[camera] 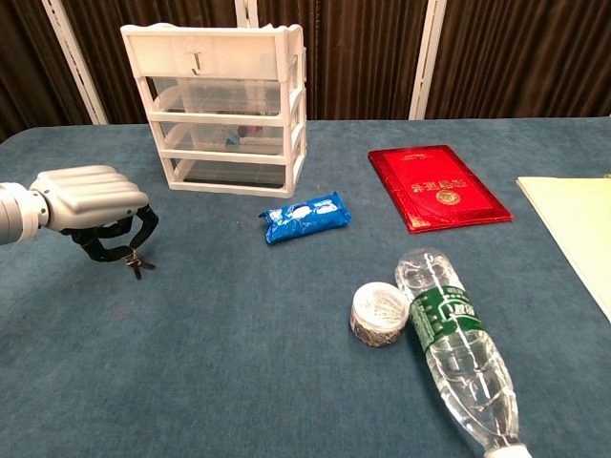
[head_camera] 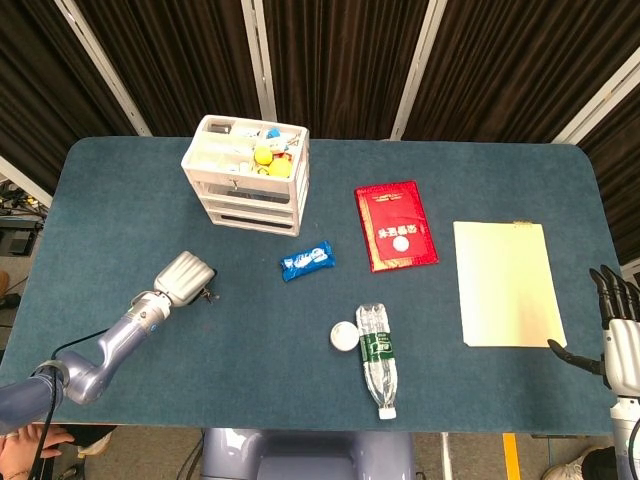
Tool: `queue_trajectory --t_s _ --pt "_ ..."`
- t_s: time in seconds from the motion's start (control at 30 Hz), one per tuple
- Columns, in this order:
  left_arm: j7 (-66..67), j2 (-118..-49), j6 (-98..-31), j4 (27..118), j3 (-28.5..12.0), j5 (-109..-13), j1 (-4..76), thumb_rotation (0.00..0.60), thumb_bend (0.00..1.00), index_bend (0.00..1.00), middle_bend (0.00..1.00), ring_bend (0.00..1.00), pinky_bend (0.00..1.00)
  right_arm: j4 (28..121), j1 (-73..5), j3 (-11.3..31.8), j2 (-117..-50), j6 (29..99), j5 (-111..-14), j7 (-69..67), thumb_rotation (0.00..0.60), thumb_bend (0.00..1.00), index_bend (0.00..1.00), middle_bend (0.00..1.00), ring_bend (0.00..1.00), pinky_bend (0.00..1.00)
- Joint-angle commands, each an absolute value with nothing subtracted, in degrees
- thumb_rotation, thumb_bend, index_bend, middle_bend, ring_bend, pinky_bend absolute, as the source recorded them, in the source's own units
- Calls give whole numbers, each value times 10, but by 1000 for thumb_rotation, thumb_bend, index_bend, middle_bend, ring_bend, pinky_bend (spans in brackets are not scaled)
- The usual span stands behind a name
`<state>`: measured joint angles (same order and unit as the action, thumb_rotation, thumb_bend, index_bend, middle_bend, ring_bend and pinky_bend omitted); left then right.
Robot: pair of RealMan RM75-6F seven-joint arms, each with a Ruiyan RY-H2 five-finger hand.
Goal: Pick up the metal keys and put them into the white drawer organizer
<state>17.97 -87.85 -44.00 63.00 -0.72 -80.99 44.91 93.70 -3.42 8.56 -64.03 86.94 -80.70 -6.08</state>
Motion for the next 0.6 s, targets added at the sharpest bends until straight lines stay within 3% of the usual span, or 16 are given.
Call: queue_trajectory --t_s 0.03,0.6 --pt "182 -874 -446 636 -11 -812 452 600 463 577 895 807 678 937 -34 86 -641 870 -807 -61 600 63 0 0 0 0" --pt "197 -828 -497 686 -61 -816 479 600 463 574 897 807 679 936 -34 86 -641 871 -808 -65 600 62 0 0 0 0"
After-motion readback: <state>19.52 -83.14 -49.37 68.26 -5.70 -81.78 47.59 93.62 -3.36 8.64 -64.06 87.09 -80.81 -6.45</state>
